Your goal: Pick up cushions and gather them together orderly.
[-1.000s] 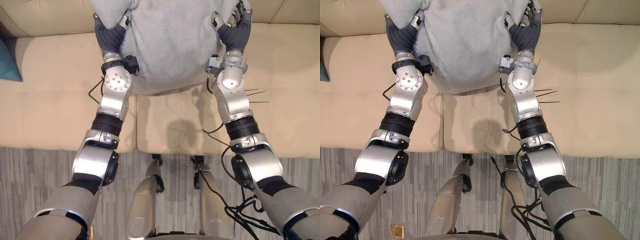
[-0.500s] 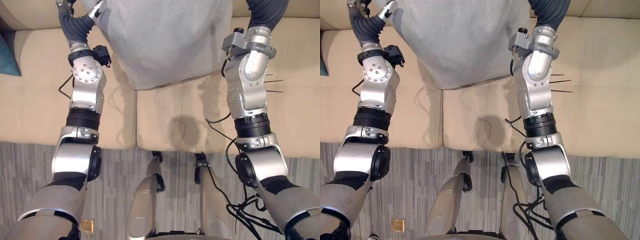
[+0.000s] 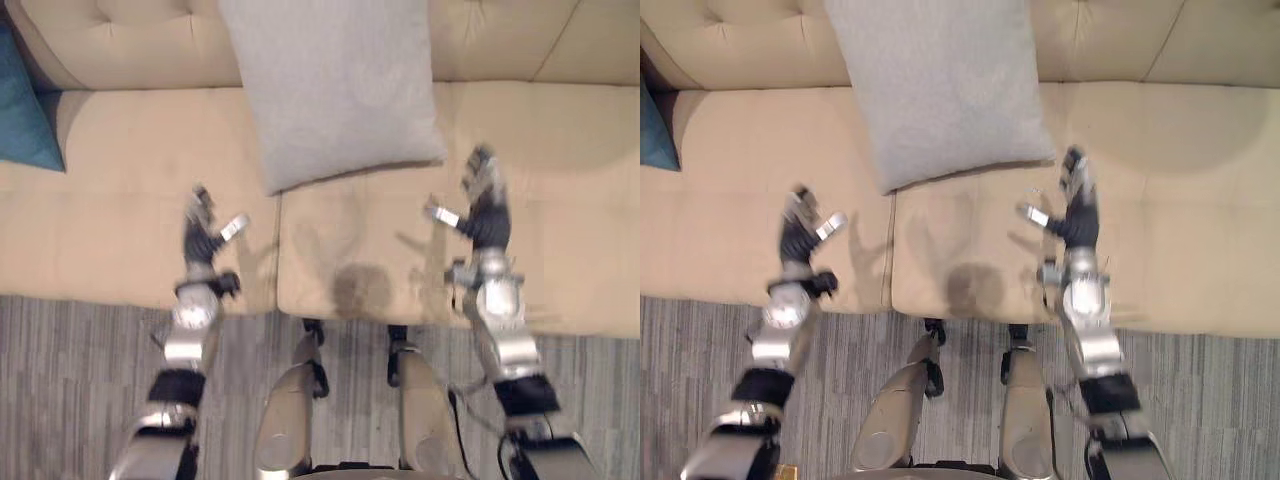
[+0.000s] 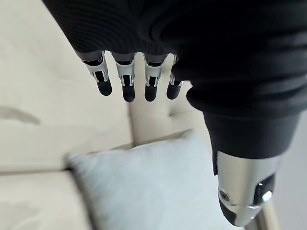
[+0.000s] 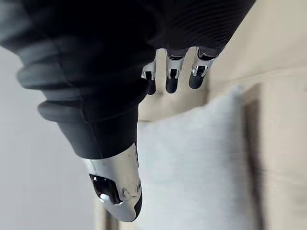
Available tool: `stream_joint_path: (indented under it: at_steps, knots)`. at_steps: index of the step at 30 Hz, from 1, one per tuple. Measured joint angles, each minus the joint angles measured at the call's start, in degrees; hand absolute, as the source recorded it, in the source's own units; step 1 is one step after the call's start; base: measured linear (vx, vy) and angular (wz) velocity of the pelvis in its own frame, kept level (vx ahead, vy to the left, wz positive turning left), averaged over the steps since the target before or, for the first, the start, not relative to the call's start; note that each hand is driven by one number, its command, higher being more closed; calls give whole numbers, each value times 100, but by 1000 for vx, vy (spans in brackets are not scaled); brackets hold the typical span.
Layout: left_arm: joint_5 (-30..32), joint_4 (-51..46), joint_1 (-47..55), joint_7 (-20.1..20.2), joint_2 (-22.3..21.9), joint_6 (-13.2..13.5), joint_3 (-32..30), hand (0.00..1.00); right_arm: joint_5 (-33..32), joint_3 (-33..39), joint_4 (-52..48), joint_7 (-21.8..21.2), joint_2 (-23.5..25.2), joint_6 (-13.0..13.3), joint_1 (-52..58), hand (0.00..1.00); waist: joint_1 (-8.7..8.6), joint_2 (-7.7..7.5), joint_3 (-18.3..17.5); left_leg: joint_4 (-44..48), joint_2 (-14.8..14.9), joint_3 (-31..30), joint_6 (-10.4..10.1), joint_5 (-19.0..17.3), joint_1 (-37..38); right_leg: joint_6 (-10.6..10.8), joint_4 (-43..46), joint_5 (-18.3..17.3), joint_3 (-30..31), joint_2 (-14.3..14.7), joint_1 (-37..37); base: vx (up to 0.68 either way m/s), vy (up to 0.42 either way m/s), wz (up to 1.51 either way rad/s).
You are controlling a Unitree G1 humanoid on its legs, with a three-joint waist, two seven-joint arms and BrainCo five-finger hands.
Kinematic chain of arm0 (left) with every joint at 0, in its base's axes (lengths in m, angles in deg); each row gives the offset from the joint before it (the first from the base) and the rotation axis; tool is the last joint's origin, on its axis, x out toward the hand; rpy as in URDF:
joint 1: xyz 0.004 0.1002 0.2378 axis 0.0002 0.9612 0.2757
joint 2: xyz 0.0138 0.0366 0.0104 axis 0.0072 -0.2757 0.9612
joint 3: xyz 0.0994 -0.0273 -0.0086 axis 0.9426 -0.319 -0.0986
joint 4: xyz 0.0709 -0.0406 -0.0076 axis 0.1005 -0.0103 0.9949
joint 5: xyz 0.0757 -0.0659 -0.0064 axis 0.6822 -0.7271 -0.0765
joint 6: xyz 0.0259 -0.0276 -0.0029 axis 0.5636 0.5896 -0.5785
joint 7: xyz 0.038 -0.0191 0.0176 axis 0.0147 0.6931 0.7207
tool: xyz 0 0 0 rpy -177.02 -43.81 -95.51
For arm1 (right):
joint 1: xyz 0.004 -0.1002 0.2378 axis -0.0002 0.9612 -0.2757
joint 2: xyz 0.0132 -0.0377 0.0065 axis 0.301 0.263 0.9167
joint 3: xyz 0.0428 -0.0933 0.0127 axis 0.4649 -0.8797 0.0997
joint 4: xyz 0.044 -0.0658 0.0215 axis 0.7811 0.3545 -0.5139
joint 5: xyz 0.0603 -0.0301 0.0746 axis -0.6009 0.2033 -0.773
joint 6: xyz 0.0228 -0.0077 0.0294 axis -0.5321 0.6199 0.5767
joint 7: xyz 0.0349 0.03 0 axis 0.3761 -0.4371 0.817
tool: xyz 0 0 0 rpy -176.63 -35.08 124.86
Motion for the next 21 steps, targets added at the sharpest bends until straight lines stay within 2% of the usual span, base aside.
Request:
stream_joint_path:
  at_steps: [2, 3, 7, 10, 13, 19, 20, 21]
  knots:
    - [257, 0, 529, 138, -54, -20, 100, 0, 283, -16, 27, -141, 43, -2, 618, 0, -59, -25, -47, 0, 3, -1, 19, -35, 125, 11, -173, 8, -8, 16, 208, 65, -5, -1]
    - [532, 74, 1048, 270, -55, -26, 113, 0, 563, -5, 225, -269, 95, 1, 1162, 0, -127, -51, -266, 0, -3, -1, 28, -39, 194, 54, -298, 44, -26, 16, 344, 99, -6, 0]
    - [954, 420, 1964, 512, -58, -9, -59, 0, 1046, 204, 1292, -669, 200, -11, 2396, 0, -131, -169, -877, 1, -18, 46, 22, -229, 775, 64, -645, 43, -31, 51, 1051, 156, -21, -6]
    - [996, 754, 2492, 590, -88, -21, -295, 0, 1256, 292, 1961, -889, 214, -41, 2839, 0, -181, -307, -1220, -1, -21, 100, -16, -341, 1140, 57, -808, 25, 20, 74, 1423, 109, -7, -19]
    - [1090, 954, 2774, 721, -133, -31, -321, 0, 1283, 465, 2447, -974, 232, -148, 2964, 0, -288, -391, -1351, -6, -8, 232, -31, -408, 1479, 25, -851, -20, 94, 85, 1689, 29, 2, -13]
    - [1085, 990, 2899, 835, -256, -95, -325, 0, 1221, 585, 2778, -970, 385, -306, 2955, 0, -245, -498, -1441, -7, 50, 701, -40, -475, 1774, -2, -862, 87, 526, 170, 1740, -40, 2, -39]
    - [1083, 955, 2893, 833, -213, -99, -328, 0, 1189, 559, 2772, -969, 460, -335, 2918, 0, -190, -538, -1448, 60, 114, 814, -28, -484, 1701, 38, -870, 138, 631, 200, 1622, -108, -23, -53]
    - [1082, 852, 2883, 832, -171, -119, -336, 0, 1162, 540, 2744, -964, 544, -370, 2901, 0, -166, -663, -1453, 279, 129, 907, -5, -536, 1489, 35, -888, 170, 632, 193, 1487, -99, -23, -49]
